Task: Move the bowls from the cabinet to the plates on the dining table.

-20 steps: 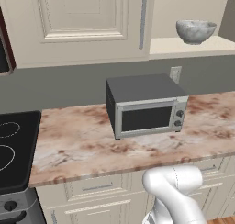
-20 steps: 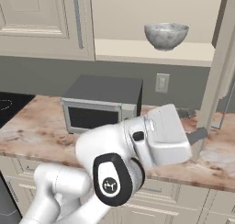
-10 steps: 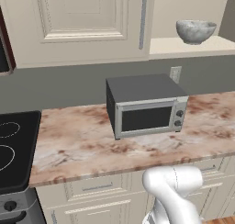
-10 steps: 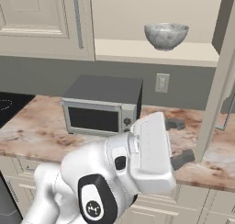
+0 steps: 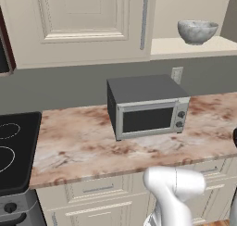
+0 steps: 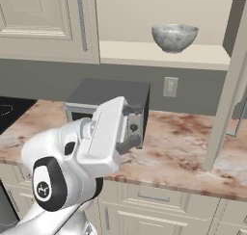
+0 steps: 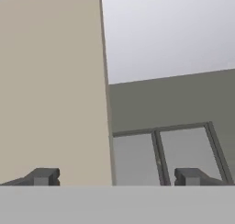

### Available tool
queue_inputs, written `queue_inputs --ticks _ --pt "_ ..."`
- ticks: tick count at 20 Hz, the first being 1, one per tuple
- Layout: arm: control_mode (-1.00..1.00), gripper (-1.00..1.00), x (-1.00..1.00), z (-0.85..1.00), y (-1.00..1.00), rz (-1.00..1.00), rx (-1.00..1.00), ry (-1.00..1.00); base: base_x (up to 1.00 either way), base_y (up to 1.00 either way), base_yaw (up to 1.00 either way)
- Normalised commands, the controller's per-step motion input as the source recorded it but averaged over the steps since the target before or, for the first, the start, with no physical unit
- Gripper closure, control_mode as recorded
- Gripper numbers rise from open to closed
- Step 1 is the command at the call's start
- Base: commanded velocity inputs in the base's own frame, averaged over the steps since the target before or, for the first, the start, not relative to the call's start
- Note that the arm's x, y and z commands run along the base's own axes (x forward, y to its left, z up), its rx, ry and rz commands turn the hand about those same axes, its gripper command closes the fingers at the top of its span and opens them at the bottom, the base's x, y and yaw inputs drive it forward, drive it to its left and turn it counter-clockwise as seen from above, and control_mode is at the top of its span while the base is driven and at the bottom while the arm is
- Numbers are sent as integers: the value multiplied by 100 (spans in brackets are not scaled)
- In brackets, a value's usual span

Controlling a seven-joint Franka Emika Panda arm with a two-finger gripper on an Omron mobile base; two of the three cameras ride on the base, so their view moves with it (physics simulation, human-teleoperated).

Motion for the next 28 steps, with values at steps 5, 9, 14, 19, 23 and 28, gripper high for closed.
queue_inputs --ticks 5,9,14,19,23,28 --pt "-100 -100 -1 0 77 15 -2 -4 0 0 0" --pt "-100 -100 0 0 65 24 0 0 0 0 0" --pt "-100 -100 0 3 53 28 0 0 0 0 0" --pt "-100 -100 0 8 38 34 3 0 0 0 0" --pt "-100 -100 2 1 20 40 5 0 0 0 0" --pt "-100 -100 18 0 5 38 3 0 0 0 0"
